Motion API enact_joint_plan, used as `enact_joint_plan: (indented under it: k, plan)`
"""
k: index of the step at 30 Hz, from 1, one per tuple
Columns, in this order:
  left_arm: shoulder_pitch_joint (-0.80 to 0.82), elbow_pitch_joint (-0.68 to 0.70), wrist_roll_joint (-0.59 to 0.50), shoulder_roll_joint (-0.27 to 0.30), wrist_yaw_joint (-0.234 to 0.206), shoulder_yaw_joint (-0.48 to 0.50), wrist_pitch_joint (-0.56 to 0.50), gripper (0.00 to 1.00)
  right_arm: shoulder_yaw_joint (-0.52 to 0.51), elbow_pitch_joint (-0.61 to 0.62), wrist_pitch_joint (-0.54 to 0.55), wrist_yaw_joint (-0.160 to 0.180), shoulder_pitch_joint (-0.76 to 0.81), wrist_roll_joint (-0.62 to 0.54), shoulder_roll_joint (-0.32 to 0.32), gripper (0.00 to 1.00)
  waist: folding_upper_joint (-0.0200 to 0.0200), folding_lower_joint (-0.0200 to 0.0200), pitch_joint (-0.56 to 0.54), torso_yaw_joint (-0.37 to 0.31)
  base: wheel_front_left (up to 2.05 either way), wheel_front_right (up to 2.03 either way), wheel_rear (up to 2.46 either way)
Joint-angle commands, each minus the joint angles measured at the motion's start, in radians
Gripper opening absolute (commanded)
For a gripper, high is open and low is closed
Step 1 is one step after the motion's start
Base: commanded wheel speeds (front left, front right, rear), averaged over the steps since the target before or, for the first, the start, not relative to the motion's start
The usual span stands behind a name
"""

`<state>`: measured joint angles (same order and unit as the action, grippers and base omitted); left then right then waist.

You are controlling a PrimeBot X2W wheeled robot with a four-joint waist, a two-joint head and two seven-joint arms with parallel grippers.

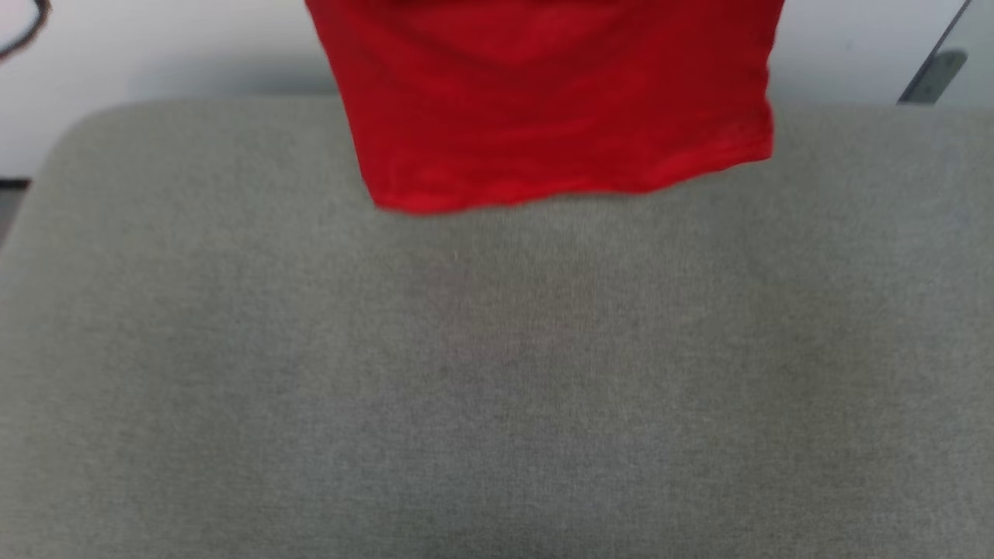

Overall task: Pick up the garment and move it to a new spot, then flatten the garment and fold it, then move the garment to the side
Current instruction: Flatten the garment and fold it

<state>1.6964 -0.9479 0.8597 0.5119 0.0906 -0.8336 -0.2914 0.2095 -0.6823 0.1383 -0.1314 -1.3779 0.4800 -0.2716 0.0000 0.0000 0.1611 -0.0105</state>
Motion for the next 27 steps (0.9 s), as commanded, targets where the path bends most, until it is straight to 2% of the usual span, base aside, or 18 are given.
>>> enact_joint_plan:
  k: [1,8,14,17,19,23,27]
  plan:
    - [0.027,-0.004,-0.015,-0.004,-0.005,0.000,0.015,0.00,0.012,-0.012,-0.026,0.001,-0.023,-0.011,-0.003,0.00,0.0000,0.0000,0.114,-0.010,0.00,0.00,0.00]
    - [0.158,-0.045,-0.051,-0.055,-0.021,0.003,0.123,0.00,0.053,-0.109,-0.235,0.001,-0.152,-0.093,-0.013,0.00,0.0000,0.0000,0.262,-0.016,0.00,0.00,0.00]
    - [0.271,-0.080,-0.074,-0.095,-0.030,0.019,0.239,0.00,0.074,-0.195,-0.383,0.001,-0.274,-0.212,-0.023,0.00,0.0000,0.0000,0.384,-0.012,0.00,0.00,0.00]
    - [0.320,-0.097,-0.084,-0.113,-0.033,0.026,0.308,0.00,0.051,-0.195,-0.402,0.001,-0.320,-0.310,-0.034,0.00,0.0000,0.0000,0.444,-0.008,0.00,0.00,0.00]
    - [0.343,-0.108,-0.091,-0.128,-0.027,0.025,0.349,0.00,0.016,-0.138,-0.403,0.001,-0.337,-0.386,-0.044,0.00,0.0000,0.0000,0.486,0.001,0.00,0.00,0.00]
    - [0.348,-0.142,-0.084,-0.151,-0.008,0.026,0.404,0.00,-0.039,-0.074,-0.402,0.001,-0.279,-0.510,-0.035,0.00,0.0000,0.0000,0.546,0.020,0.00,0.00,0.00]
    - [0.326,-0.187,-0.083,-0.172,0.007,0.018,0.433,0.00,-0.075,-0.073,-0.402,0.002,-0.240,-0.563,-0.015,0.00,0.0000,0.0000,0.578,0.031,0.00,0.00,0.00]
